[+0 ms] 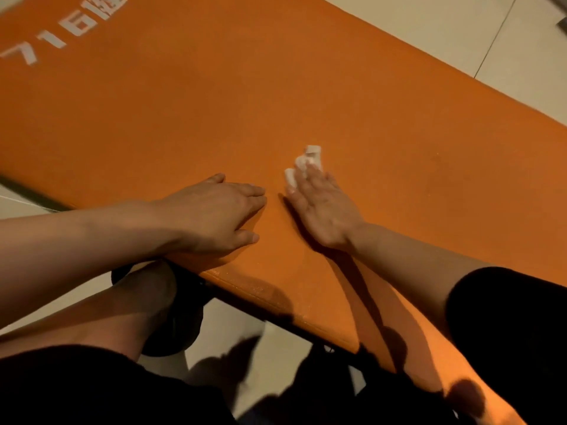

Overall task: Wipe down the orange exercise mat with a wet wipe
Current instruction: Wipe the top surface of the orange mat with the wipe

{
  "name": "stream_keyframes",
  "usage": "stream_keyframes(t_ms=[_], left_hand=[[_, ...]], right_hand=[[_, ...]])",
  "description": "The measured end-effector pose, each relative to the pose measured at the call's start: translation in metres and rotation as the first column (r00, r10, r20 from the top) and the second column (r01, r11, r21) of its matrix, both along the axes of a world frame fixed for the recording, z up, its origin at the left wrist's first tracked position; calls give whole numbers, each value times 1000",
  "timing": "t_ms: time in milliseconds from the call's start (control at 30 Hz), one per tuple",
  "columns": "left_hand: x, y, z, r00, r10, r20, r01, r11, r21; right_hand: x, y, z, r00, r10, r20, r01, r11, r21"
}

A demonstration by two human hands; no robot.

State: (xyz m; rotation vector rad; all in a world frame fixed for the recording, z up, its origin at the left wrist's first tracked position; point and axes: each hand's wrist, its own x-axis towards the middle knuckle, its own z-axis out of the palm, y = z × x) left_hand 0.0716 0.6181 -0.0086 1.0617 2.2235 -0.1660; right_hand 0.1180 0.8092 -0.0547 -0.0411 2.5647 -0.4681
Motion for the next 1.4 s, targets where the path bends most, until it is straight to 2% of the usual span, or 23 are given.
stream_keyframes(t_ms=[67,133,233,300,333,433,500,567,633,700,767,867,933,1000,1100,1167,1267,1333,1400], left_hand=[[0,-5,2,1000,-8,-7,8,1000,9],[1,-10,3,1000,-14,-8,14,1000,0],[4,-14,1,1000,-29,-12,29,1000,6],[3,-12,2,999,-36,-21,36,999,23],[3,-12,3,999,-40,-26,41,999,32],[3,-16,5,998,-62,-13,63,996,61],[3,-22,5,997,-76,9,76,996,47],[3,-27,5,996,-81,19,81,997,14],[3,-30,6,996,-90,28,90,996,21],[3,-29,9,993,-110,30,109,993,36],[1,-29,12,990,-134,31,133,990,45],[-3,-33,16,988,-132,84,121,985,122],[-4,-38,17,986,-130,107,112,981,160],[-3,-41,16,985,-133,110,119,985,125],[-1,-38,16,981,-171,93,161,981,110],[5,-31,17,974,-201,107,185,972,142],[19,-21,16,956,-264,127,236,951,202],[25,-13,14,946,-303,115,275,939,209],[29,-2,13,936,-337,98,314,928,199]], right_hand=[[16,-20,8,995,96,-32,-99,989,-110],[39,-11,12,988,147,-39,-150,987,-65],[62,15,18,996,-11,86,-3,988,155],[58,4,22,982,-129,135,100,974,202],[54,-13,23,981,-139,132,115,977,178],[55,-67,32,995,-64,71,66,997,-34],[75,-76,38,999,-15,38,18,997,-78],[101,-59,41,997,-59,57,58,998,16],[124,-47,43,975,-213,59,199,963,181],[129,-58,44,944,-326,51,305,921,243],[115,-88,41,943,-332,37,324,936,134],[92,-130,40,968,-237,-84,230,970,-82],[101,-133,40,972,-179,-151,159,978,-135],[130,-121,39,964,-169,-206,155,985,-81],[162,-111,42,910,-313,-274,345,936,77],[157,-125,44,891,-388,-237,408,912,42],[140,-142,46,919,-295,-260,289,955,-63],[153,-123,45,927,-231,-295,244,970,9],[181,-88,41,909,-269,-319,324,937,131]])
